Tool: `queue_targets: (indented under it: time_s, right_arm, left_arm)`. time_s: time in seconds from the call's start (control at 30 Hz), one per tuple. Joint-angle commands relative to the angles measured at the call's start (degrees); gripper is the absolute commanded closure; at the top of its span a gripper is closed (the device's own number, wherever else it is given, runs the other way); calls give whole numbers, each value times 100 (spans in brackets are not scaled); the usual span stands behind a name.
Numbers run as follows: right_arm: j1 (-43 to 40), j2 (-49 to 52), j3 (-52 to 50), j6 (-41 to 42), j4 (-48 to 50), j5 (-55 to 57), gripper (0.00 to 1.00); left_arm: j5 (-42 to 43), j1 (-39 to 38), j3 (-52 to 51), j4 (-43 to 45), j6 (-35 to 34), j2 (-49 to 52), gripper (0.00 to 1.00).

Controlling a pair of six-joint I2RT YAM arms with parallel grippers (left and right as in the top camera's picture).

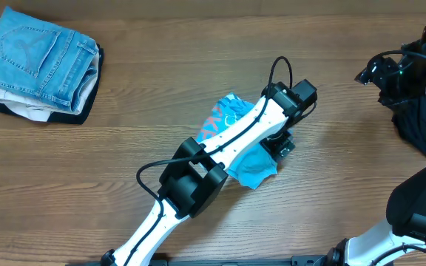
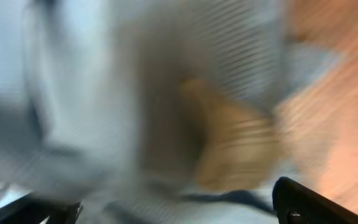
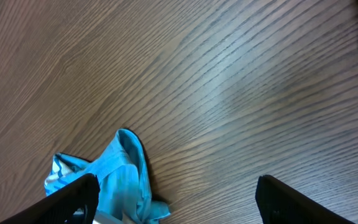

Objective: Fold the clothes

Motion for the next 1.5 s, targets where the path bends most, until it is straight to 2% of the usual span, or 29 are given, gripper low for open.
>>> queue_targets:
  time_s: [0.0, 0.1, 0.17, 0.37, 0.47, 0.6, 0.73, 0.93, 1.07, 1.37, 1.4, 1.43, 1.47]
  right_arm:
    - [-9, -61, 70, -28, 24, -33, 15]
    - [-9, -59, 70, -28, -15, -33, 15]
    - [-9, -61, 70, -46, -13, -33, 15]
    - [-9, -61, 70, -48, -11, -33, 15]
    - [-9, -61, 70, -46, -11, -33, 15]
    - [-9, -61, 70, -46, 13, -33, 15]
    - [-9, -59, 70, -46, -4, -33, 15]
    - [-9, -59, 70, -48, -55, -33, 15]
    - [-9, -59, 70, -48, -48, -33, 15]
    - [-9, -59, 70, -46, 15, -33, 15]
    - [-9, -59, 70, -46, 17, -33, 15]
    - [-9, -61, 70, -48, 22, -31, 15]
    - [-9, -59, 70, -50, 28, -31, 15]
  left_arm:
    - [-1569, 153, 105, -269, -278, 72, 0]
    - [-1967, 501, 105, -387, -249, 72, 0]
    - [-1956, 866, 105, -385, -52, 72, 0]
    - [-1967, 1298, 107, -286, 621, 72, 0]
    - [-1923, 1255, 160, -374, 691, -74, 0]
    - [-1003, 927, 647, -544, 688, -407, 0]
    - [-358, 675, 691, -380, 664, -308, 0]
    - [-459, 734, 603, -151, 59, 184, 0]
    - [-448, 745, 588, -37, 308, 494, 0]
    - [-356, 632, 584, -636, 275, 811, 0]
    - [-345, 629, 584, -629, 275, 861, 1]
    - [-396, 632, 584, -632, 146, 918, 7]
    - [-468, 632, 584, -645, 39, 944, 22]
